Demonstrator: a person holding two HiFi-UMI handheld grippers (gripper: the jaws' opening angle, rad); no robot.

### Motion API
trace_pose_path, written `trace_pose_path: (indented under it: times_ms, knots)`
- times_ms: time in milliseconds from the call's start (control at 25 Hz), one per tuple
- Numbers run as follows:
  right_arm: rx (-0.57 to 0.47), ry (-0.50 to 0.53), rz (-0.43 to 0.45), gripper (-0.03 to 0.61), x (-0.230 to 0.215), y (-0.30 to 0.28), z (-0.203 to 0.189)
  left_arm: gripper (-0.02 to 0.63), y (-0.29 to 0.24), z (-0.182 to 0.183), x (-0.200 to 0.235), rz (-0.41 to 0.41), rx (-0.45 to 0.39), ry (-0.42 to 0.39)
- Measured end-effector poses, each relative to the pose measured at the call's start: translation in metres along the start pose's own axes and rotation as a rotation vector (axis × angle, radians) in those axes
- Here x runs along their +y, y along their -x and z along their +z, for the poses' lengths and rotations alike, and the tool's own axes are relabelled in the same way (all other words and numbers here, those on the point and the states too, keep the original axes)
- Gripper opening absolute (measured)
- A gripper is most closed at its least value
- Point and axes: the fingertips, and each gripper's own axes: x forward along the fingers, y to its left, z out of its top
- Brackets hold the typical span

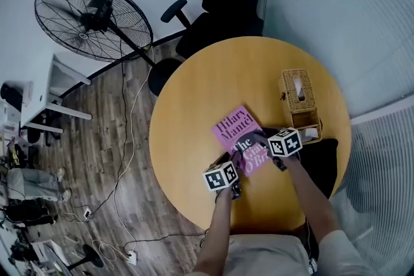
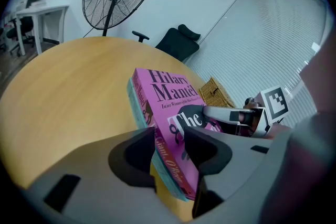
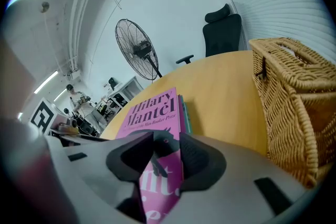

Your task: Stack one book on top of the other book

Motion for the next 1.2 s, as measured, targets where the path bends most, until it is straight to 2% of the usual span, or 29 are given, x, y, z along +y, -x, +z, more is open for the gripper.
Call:
trace_pose_path:
  times_ms: [280,320,560,880,1120,1200]
  knots:
    - [0.0,0.004,0.011,0.161,0.0,-0.002,-0.002,0.19,0.0,-0.002,0.002,-0.005,-0.016,0.005]
    - [-0.003,0.009,0.008,0.161,0.0,-0.002,-0.002,0.206,0.0,-0.002,0.001,-0.009,-0.021,0.006]
    - [-0.042,0.037,-0.055,0.147,-0.004,0.009,0.005,0.218,0.013,0.004,0.009,0.008,-0.072,0.012]
    - [-0.135,0.066,-0.051,0.147,0.025,0.053,0.001,0.218,0.053,0.013,0.005,0.001,-0.17,-0.073]
    - [-0.235,-0.034,-0.094,0.147,0.044,0.096,-0.029,0.218,0.09,0.011,-0.004,-0.047,-0.257,-0.059]
    - [-0.276,-0.072,-0.103,0.147,0.051,0.108,-0.035,0.218,0.098,0.005,-0.007,-0.056,-0.263,-0.077]
